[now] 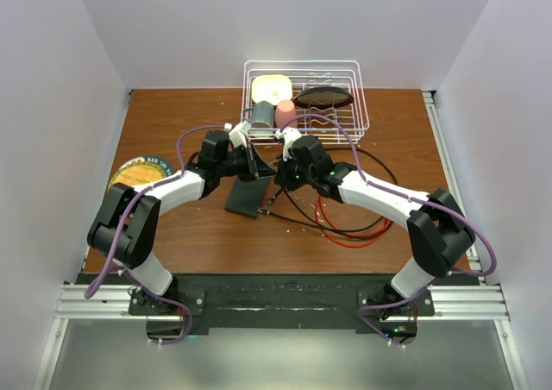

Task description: Insert the plug into the switch port

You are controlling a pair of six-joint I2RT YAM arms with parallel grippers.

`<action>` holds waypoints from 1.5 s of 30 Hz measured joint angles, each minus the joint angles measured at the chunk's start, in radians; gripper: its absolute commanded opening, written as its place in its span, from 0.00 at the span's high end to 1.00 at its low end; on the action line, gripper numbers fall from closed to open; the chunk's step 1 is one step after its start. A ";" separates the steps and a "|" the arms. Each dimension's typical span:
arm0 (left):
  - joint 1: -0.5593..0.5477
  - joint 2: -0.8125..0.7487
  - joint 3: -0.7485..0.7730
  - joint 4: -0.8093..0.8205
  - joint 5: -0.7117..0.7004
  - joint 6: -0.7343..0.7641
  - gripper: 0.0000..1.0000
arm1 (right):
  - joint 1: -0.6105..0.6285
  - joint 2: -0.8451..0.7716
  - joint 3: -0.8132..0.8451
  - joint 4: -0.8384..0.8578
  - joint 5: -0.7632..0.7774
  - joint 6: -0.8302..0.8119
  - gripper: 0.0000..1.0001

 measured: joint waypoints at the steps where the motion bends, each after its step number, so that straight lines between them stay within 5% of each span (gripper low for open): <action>1: 0.000 0.000 0.001 0.002 0.000 -0.002 1.00 | 0.000 0.000 0.000 0.000 0.003 0.000 0.85; 7: -0.001 0.000 0.001 0.028 -0.002 0.001 1.00 | 0.002 0.000 0.003 0.001 0.011 0.018 0.46; 15: 0.005 -0.030 -0.049 0.117 0.001 0.008 1.00 | -0.038 -0.092 -0.020 0.043 -0.051 0.035 0.32; 22: 0.055 -0.092 -0.121 0.226 0.047 0.009 1.00 | -0.196 -0.162 -0.086 0.170 -0.263 0.078 0.42; 39: 0.062 -0.156 -0.142 0.388 0.149 0.022 1.00 | -0.181 -0.097 -0.090 0.249 -0.489 0.119 0.58; 45: 0.062 -0.156 -0.142 0.395 0.156 0.019 1.00 | -0.180 -0.081 -0.090 0.257 -0.500 0.131 0.76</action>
